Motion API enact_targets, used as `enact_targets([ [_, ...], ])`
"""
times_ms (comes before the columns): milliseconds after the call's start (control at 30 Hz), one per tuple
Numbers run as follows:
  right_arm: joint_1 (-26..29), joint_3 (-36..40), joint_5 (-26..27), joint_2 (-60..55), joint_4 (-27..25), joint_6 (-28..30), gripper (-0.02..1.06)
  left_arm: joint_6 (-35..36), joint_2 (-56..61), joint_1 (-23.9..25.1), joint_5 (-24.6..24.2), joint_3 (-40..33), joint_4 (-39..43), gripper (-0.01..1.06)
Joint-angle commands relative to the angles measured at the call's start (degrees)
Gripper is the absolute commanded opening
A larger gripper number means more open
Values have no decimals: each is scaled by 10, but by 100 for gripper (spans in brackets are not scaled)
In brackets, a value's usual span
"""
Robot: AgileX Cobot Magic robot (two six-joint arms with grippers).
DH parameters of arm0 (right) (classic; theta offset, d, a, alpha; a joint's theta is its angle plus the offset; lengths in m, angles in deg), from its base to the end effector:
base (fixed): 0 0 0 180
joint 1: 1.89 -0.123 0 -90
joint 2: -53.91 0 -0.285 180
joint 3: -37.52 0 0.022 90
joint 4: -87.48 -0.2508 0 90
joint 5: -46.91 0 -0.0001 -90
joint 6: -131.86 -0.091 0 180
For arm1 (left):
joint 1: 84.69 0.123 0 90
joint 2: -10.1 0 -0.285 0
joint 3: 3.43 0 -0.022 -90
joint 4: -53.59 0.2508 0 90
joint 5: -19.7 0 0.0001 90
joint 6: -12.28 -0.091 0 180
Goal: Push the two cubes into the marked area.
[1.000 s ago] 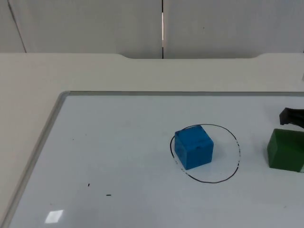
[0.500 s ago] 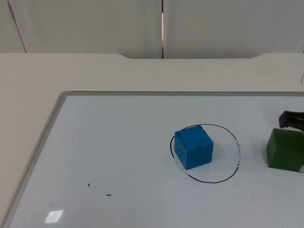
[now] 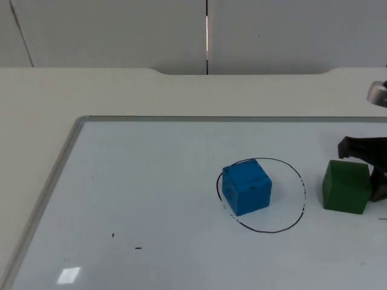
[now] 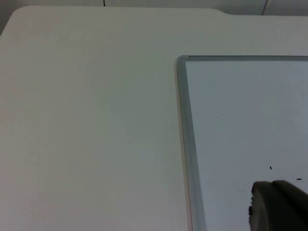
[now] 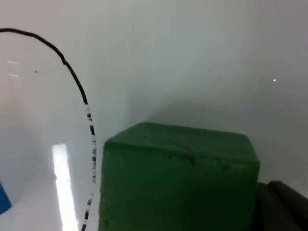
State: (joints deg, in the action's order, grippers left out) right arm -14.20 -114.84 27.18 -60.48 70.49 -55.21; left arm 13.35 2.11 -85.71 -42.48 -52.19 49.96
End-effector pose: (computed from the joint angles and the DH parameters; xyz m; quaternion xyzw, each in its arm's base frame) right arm 0.3095 0.0768 0.1128 0.0846 0.9814 0.0966 0.1425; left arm -0.0051 -0.0050 0.2746 0.0011 0.8609 -0.0409 0.5071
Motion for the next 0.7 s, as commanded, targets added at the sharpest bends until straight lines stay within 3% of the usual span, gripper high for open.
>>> enact_targets([
  [0, -3, -2, 2, 1, -3, -4, 0, 3, 2, -2, 7, -3, 1, 0],
  [100, -4, -2, 2, 1, -3, -26, 0, 3, 2, -2, 7, -3, 1, 0],
  [667, -10, -2, -19, -1, -15, -26, 0, 3, 2, -2, 7, -3, 1, 0],
])
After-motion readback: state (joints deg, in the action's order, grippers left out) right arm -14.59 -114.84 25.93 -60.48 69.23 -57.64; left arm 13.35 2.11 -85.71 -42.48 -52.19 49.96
